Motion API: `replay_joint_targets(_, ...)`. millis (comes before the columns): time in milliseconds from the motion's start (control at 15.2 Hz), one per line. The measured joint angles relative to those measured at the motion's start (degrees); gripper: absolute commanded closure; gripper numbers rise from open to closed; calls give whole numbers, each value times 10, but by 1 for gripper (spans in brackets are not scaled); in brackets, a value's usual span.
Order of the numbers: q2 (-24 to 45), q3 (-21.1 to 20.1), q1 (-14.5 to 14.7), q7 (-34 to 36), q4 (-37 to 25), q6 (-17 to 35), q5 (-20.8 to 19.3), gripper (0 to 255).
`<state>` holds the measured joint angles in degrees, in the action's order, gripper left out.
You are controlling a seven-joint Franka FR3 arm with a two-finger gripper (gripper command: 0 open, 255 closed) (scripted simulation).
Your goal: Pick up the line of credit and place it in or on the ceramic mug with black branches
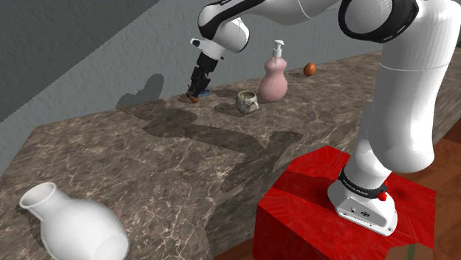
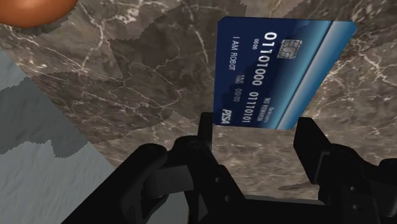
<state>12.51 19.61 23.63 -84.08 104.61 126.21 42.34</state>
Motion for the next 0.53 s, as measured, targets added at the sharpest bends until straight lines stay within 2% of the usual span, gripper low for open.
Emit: replay_joint_targets(528,-19,5,2,37,-31,-38,-27,255)
